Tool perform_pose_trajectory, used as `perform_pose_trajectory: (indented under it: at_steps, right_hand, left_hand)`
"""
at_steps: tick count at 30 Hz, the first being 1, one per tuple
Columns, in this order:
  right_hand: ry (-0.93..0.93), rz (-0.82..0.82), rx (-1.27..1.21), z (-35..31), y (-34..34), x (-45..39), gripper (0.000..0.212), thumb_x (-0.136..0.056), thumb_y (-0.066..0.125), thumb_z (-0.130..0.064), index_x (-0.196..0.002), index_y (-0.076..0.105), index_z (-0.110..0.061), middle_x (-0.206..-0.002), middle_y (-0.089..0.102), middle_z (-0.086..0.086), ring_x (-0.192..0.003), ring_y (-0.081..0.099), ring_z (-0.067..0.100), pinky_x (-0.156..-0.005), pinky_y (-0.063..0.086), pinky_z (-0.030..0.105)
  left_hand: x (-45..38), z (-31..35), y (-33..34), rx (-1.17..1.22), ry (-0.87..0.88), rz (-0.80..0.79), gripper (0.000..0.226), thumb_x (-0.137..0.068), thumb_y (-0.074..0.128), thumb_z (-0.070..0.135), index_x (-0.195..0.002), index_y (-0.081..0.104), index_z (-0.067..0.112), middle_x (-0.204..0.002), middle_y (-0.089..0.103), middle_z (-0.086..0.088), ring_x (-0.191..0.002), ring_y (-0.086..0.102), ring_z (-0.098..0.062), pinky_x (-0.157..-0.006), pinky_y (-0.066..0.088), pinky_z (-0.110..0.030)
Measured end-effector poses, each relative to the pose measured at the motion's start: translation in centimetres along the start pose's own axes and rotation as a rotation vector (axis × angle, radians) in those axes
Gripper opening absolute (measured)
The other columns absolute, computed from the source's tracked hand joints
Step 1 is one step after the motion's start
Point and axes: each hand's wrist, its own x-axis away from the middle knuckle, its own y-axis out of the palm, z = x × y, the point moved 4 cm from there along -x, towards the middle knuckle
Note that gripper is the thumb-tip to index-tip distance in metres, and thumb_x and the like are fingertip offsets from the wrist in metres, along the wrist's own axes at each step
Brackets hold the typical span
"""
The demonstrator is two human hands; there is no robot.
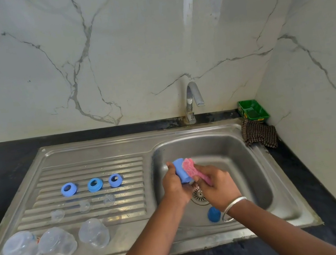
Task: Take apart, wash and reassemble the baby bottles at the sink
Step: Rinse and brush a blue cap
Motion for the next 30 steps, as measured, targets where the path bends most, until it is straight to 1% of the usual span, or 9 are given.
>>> perform_pose_trajectory:
  at_steps: [4,7,10,13,16,20,22,26,30]
  right_hand:
    - [-0.025,-0.003,-0.083,0.9,0.3,1.5,0.046,-0.086,0.068,-0.015,-0.120,0.060,-0.044,-0.075,0.064,-0.001,-0.066,0.060,0.014,-0.064,0.049,0.027]
    - [-0.020,-0.009,-0.098,0.6,0.2,1.2,0.042,-0.088,0.067,-0.015,-0.124,0.065,-0.038,-0.073,0.060,-0.005,-0.065,0.057,0.011,-0.062,0.044,0.018]
    - [0.071,0.012,-0.083,0.4,-0.3,-0.6,0.035,-0.092,0.064,-0.020,-0.125,0.065,-0.032,-0.086,0.068,-0.002,-0.078,0.063,0.010,-0.074,0.050,0.024]
    - [0.181,0.003,-0.120,0.6,-0.5,-2.1,0.032,-0.092,0.062,-0.025,-0.124,0.066,-0.030,-0.098,0.071,-0.001,-0.091,0.066,0.014,-0.083,0.050,0.024]
    - [0.172,-0.003,-0.139,0.5,-0.4,-1.4,0.030,-0.092,0.062,-0.026,-0.121,0.067,-0.033,-0.092,0.071,-0.005,-0.085,0.066,0.010,-0.079,0.049,0.021]
    - [0.141,0.033,-0.162,0.9,-0.1,1.1,0.016,-0.092,0.065,-0.030,-0.106,0.073,-0.031,-0.080,0.069,-0.003,-0.070,0.062,0.011,-0.069,0.050,0.028]
    - [0.121,0.046,-0.175,1.2,0.0,1.8,0.013,-0.091,0.067,-0.026,-0.102,0.073,-0.028,-0.080,0.069,0.000,-0.069,0.061,0.014,-0.068,0.050,0.029]
    - [0.074,0.053,-0.186,0.9,-0.3,1.5,0.024,-0.091,0.066,-0.016,-0.110,0.073,-0.029,-0.084,0.070,-0.003,-0.075,0.063,0.010,-0.069,0.051,0.024]
    - [0.210,0.020,-0.243,0.5,-0.6,-0.9,0.016,-0.095,0.060,-0.036,-0.104,0.072,-0.031,-0.084,0.073,-0.005,-0.076,0.065,0.006,-0.074,0.052,0.022]
  left_hand:
    - [-0.4,-0.1,-0.3,-0.040,-0.018,0.026,0.063,-0.092,0.039,0.068,-0.091,0.059,0.008,-0.061,0.065,-0.011,-0.064,0.062,-0.025,-0.063,0.048,-0.035]
    - [0.0,-0.6,-0.4,-0.185,-0.024,-0.025,0.047,-0.089,0.056,0.058,-0.080,0.061,0.012,-0.063,0.065,-0.005,-0.056,0.062,-0.018,-0.057,0.048,-0.029]
    - [0.2,-1.3,-0.3,-0.154,-0.036,-0.088,0.042,-0.091,0.057,0.052,-0.095,0.066,0.011,-0.078,0.071,-0.008,-0.067,0.068,-0.019,-0.065,0.053,-0.033]
    - [0.3,-1.5,-0.1,-0.043,-0.030,-0.111,0.054,-0.086,0.063,0.050,-0.120,0.061,0.007,-0.104,0.068,-0.016,-0.088,0.065,-0.028,-0.079,0.051,-0.041]
    - [-0.1,-0.8,0.1,-0.016,0.024,-0.019,0.047,-0.099,0.048,0.047,-0.120,0.057,0.006,-0.096,0.067,-0.015,-0.085,0.062,-0.030,-0.077,0.049,-0.043]
    - [-0.3,0.1,0.5,0.015,-0.006,0.013,0.055,-0.101,0.036,0.057,-0.112,0.058,0.008,-0.089,0.063,-0.016,-0.080,0.060,-0.030,-0.077,0.046,-0.045]
    - [-0.4,0.2,0.5,-0.055,-0.032,-0.044,0.054,-0.094,0.046,0.061,-0.101,0.059,0.009,-0.081,0.060,-0.014,-0.074,0.060,-0.027,-0.072,0.049,-0.041]
    - [-0.8,-0.8,-0.5,-0.258,-0.018,-0.086,0.030,-0.086,0.067,0.040,-0.087,0.062,0.011,-0.069,0.067,-0.005,-0.064,0.063,-0.019,-0.065,0.049,-0.033]
    - [-0.6,-1.4,-0.2,-0.167,-0.048,-0.178,0.041,-0.078,0.067,0.048,-0.098,0.063,0.012,-0.079,0.067,-0.009,-0.070,0.064,-0.022,-0.071,0.050,-0.035]
